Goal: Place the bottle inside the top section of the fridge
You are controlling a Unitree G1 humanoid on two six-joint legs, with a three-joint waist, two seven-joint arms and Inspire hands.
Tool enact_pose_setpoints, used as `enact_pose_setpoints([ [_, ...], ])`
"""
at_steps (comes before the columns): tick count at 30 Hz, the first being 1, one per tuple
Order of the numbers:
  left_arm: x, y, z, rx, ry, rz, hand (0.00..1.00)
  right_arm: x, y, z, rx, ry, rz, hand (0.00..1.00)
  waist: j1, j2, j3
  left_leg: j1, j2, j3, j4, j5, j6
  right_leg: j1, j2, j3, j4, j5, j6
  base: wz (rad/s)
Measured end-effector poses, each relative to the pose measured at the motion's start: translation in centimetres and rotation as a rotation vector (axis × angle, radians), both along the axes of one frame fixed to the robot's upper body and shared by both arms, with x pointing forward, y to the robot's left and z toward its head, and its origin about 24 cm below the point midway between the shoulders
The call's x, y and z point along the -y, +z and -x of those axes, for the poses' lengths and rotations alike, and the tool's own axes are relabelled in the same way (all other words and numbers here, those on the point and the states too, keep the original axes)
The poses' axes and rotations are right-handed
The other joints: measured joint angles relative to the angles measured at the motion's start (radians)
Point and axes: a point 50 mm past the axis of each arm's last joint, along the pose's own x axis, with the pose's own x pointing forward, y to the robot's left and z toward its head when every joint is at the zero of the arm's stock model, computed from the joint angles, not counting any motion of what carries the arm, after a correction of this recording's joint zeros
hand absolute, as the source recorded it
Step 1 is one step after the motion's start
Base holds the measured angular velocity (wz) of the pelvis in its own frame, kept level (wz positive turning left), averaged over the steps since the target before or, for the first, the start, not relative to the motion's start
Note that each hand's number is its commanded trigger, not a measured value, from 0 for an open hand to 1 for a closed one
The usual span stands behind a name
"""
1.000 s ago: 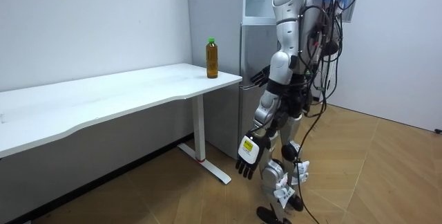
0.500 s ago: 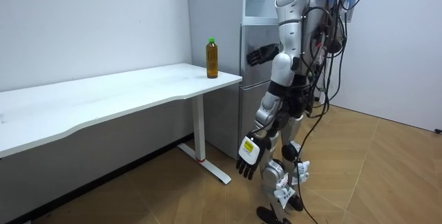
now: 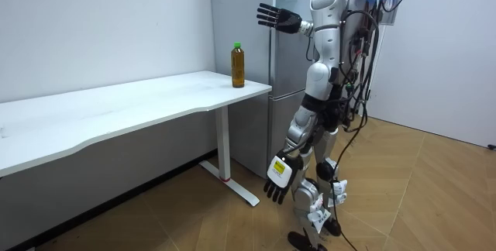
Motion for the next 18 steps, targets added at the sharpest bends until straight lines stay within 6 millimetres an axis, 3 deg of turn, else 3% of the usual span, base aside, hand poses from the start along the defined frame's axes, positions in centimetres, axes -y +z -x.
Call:
enact_pose_setpoints([
  [4,0.2,-0.1,-0.4,0.004,-0.014,0.004,0.0,0.1,-0.9,-0.4,-0.039,-0.018,-0.013,0.0,0.017,0.014,0.0037,-0.007,0.0,0.0,0.0,0.0,0.0,-0.01,0.0,-0.005,0.0,0.0,0.0,-0.01],
  [8,0.2,-0.1,-0.6,0.008,-0.015,0.002,0.0,0.0,-1.2,-0.5,-0.054,-0.032,-0.022,0.0,0.025,0.024,0.0021,-0.009,0.001,0.0,0.0,0.0,0.0,-0.011,0.0,-0.012,0.0,0.0,0.0,0.0],
  [18,0.3,-0.1,-0.6,-0.007,-0.034,-0.041,0.0,-0.6,-1.3,-0.6,-0.064,-0.044,-0.039,0.0,0.027,0.017,-0.0043,-0.008,-0.001,-0.014,0.0,0.0,0.0,-0.004,-0.002,-0.031,-0.001,0.0,0.0,0.03],
])
